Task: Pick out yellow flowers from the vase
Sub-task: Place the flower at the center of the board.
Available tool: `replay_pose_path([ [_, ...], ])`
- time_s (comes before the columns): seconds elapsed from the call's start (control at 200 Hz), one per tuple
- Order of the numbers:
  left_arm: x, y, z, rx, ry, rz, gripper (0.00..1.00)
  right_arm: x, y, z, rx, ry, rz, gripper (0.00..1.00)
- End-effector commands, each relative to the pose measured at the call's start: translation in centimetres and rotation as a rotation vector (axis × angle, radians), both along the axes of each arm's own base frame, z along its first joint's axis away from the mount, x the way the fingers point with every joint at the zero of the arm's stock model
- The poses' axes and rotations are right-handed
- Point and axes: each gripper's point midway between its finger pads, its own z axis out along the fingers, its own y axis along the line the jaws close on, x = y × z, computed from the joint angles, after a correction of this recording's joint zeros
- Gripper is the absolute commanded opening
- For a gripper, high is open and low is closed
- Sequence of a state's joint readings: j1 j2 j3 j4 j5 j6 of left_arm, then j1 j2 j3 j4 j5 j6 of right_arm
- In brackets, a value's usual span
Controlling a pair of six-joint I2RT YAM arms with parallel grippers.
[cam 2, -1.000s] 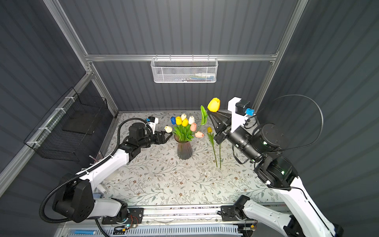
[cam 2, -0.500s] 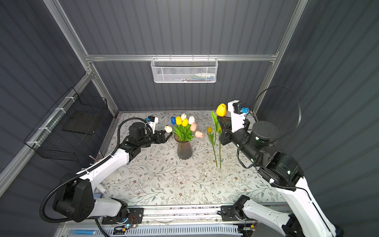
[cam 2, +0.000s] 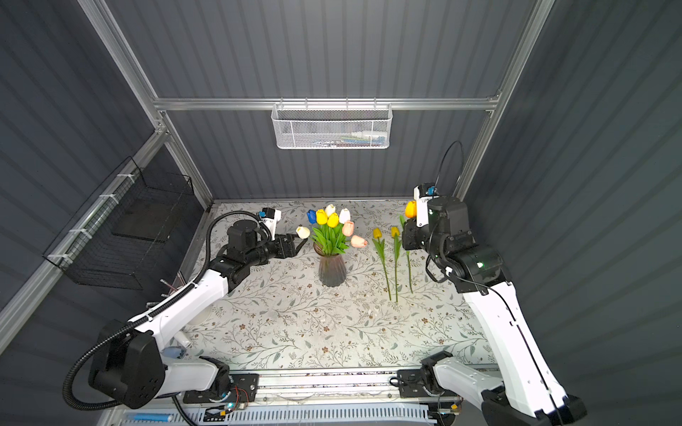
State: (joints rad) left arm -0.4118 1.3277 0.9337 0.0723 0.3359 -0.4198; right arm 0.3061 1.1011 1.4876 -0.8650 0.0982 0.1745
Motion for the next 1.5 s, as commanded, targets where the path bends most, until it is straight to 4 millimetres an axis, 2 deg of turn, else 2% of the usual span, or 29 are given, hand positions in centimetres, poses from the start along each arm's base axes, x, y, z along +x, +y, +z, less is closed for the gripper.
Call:
replay_pose_path([
  [0.0,-0.2,0.5,0.4,0.028,-0.021,0.017,0.84,-0.2,-0.6,-3.5,0.075,0.130,-0.010,0.09],
  [0.035,-0.2,0.6,0.3,0.030,-0.019,0.017,0.84,0.1,-1.0,-4.1,0.097,0.141,-0.021,0.09],
  [0.07,-0.3,0.6,0.3,0.032,-0.020,0.021,0.84,1.1,-1.3,-5.6,0.115,0.185,-0.037,0.09],
  [0.28,-0.5,1.9,-0.9,0.091,0.021,0.074,0.84,4.3,-3.9,-9.8,0.222,0.271,-0.113,0.07],
  [0.455,-1.6,3.3,-1.8,0.132,0.029,0.116,0.85,6.7,-5.7,-13.2,0.273,0.336,-0.160,0.06],
  [0.66,-3.2,4.9,-2.0,0.184,0.028,0.144,0.86,9.5,-6.1,-16.8,0.303,0.421,-0.147,0.07],
  [0.866,-5.5,6.2,-3.0,0.193,0.049,0.158,0.87,12.9,-7.4,-18.9,0.265,0.463,-0.170,0.07],
  [1.106,-7.2,6.8,-2.7,0.193,0.028,0.145,0.88,16.5,-8.2,-21.7,0.237,0.510,-0.177,0.10],
  [1.321,-7.8,6.9,-2.1,0.201,0.010,0.127,0.88,18.2,-8.9,-24.5,0.205,0.565,-0.192,0.13],
  [1.496,-7.8,6.9,-1.8,0.203,0.004,0.125,0.88,19.2,-9.1,-25.8,0.191,0.592,-0.189,0.13],
])
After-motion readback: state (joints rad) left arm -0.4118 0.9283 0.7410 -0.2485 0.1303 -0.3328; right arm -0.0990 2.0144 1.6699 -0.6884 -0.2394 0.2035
